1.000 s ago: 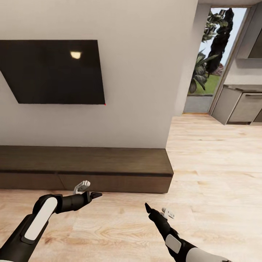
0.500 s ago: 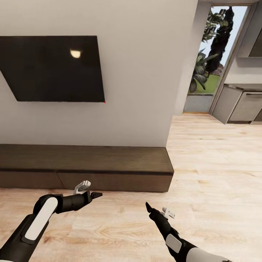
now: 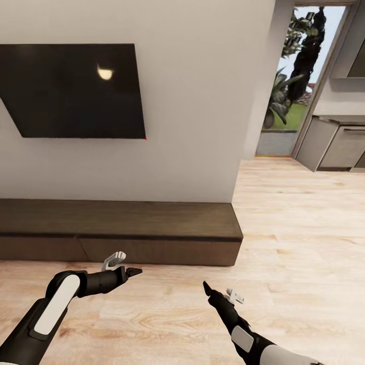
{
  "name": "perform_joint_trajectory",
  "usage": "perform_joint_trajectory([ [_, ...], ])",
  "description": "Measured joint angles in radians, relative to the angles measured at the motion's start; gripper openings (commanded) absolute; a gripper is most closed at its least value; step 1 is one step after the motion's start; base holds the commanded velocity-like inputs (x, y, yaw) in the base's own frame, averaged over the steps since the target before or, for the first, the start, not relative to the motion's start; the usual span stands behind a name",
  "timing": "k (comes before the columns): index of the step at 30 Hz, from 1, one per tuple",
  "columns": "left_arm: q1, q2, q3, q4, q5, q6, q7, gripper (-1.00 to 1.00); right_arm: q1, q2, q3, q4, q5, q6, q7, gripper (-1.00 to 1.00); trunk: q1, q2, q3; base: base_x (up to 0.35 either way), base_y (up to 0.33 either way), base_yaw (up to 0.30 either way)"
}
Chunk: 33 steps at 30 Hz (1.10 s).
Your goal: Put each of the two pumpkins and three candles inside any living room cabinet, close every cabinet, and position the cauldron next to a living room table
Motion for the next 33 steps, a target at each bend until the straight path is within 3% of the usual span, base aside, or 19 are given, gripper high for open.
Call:
perform_joint_trajectory([
  [5, 0.0, 0.001, 0.0, 0.0, 0.0, 0.0, 0.0, 1.0, 0.0, 0.0, 0.0, -0.002, 0.0, 0.0, 0.008, 1.0, 0.019, -0.035, -0.016, 0.0, 0.0, 0.0],
  [10, 0.0, 0.001, 0.0, 0.0, 0.0, 0.0, 0.0, 1.0, 0.0, 0.0, -0.002, -0.002, -0.02, 0.002, 0.076, 1.0, 0.038, -0.07, -0.031, 0.0, 0.0, 0.0],
  [15, 0.0, -0.002, -0.001, -0.001, 0.0, 0.0, -0.001, 1.0, 0.0, 0.001, -0.001, -0.005, -0.17, 0.023, 0.226, 1.0, 0.058, -0.105, -0.047, 0.0, 0.0, 0.0],
  [18, 0.0, -0.002, -0.001, -0.002, 0.0, 0.0, -0.001, 1.0, 0.0, 0.002, -0.001, -0.01, -0.212, 0.097, 0.279, 1.0, 0.069, -0.126, -0.056, 0.0, 0.0, 0.0],
  [22, 0.0, 0.003, 0.0, -0.006, 0.013, 0.001, -0.001, 1.0, 0.0, -0.002, -0.011, -0.011, -0.245, 0.166, 0.29, 1.0, 0.084, -0.154, -0.069, 0.0, 0.0, 0.0],
  [28, 0.0, 0.005, 0.002, -0.008, 0.027, 0.002, -0.001, 1.0, -0.001, -0.025, -0.122, -0.011, -0.491, 0.234, 0.3, 1.0, 0.107, -0.196, -0.088, 0.0, 0.0, 0.0],
  [33, 0.0, 0.005, 0.002, -0.008, 0.028, 0.002, -0.001, 1.0, -0.002, -0.027, -0.141, -0.011, -0.569, 0.259, 0.309, 1.0, 0.127, -0.231, -0.103, 0.0, 0.0, 0.0],
])
